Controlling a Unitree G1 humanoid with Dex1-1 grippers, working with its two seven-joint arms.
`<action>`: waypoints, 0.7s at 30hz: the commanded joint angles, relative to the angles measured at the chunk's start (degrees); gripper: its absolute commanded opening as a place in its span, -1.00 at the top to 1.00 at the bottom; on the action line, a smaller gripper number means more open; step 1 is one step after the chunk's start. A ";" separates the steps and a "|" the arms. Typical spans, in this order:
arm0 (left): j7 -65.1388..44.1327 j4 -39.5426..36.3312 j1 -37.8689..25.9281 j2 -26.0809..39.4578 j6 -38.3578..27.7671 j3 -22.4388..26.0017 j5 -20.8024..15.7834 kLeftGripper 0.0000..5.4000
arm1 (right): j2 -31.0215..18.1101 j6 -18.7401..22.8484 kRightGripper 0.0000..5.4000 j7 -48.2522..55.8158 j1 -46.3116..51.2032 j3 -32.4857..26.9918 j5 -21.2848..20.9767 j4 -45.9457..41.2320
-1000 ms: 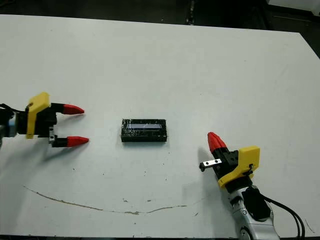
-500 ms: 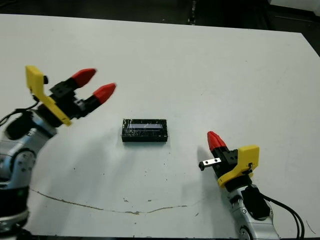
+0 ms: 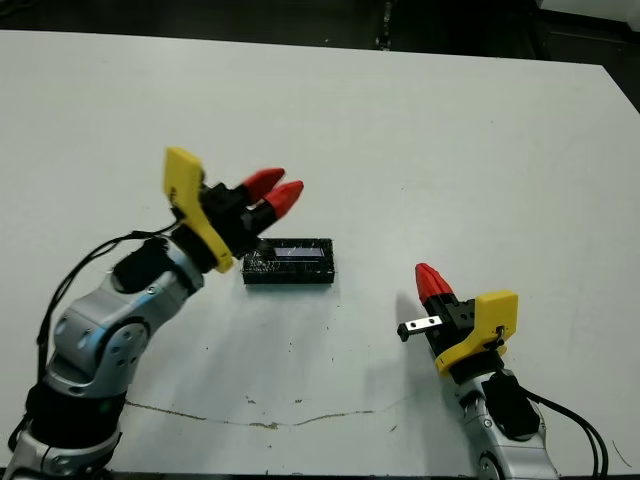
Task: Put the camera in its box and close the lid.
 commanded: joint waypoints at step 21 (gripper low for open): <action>3.23 4.92 12.45 -1.39 11.03 -5.38 3.26 0.99 | -0.37 0.04 1.00 0.12 0.92 -0.17 0.92 0.55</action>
